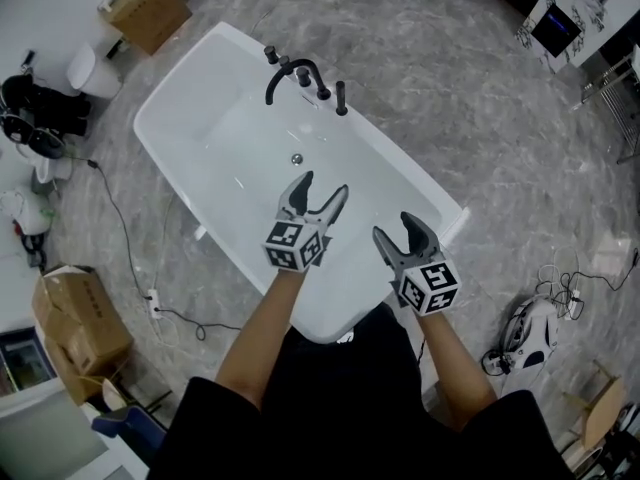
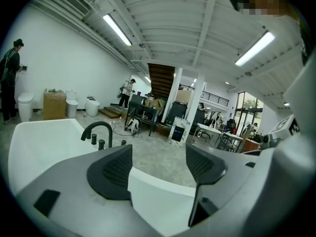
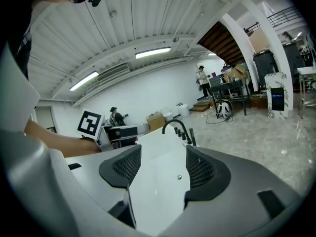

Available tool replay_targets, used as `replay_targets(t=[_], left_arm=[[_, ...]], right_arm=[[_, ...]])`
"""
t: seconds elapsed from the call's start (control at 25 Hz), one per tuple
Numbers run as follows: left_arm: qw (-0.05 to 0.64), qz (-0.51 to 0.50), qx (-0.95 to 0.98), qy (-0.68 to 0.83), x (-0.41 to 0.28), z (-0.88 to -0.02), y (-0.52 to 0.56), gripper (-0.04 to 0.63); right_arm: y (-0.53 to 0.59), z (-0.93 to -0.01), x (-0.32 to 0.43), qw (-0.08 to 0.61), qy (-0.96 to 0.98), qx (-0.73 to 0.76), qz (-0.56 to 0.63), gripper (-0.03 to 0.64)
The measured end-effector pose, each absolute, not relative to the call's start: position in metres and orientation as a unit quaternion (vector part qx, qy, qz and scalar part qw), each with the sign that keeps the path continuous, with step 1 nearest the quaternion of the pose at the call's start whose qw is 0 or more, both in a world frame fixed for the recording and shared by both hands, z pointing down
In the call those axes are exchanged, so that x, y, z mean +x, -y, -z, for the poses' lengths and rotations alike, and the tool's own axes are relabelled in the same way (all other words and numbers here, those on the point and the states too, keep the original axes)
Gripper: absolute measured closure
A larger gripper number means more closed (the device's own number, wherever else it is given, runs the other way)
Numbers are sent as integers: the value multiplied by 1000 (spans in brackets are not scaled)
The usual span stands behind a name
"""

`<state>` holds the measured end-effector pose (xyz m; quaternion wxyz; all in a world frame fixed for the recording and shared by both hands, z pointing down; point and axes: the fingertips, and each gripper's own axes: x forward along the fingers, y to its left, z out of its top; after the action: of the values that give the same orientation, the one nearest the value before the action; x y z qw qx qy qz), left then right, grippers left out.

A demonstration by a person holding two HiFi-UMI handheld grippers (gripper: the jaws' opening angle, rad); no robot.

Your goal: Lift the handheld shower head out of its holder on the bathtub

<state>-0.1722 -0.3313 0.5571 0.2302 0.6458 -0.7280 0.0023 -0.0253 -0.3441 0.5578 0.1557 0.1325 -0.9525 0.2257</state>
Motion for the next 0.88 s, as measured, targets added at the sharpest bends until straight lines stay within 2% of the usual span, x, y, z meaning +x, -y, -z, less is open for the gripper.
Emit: replay_targets(t=[0.4,0.88], left_arm=[[205,39,614,761,-226,-595,397,281],[201,-16,648,734,-261,-665,475,281]], right_arm=[[377,-587,-54,163,948,123,-244,365],[415,-624,-76,183,947,105,-243,365]])
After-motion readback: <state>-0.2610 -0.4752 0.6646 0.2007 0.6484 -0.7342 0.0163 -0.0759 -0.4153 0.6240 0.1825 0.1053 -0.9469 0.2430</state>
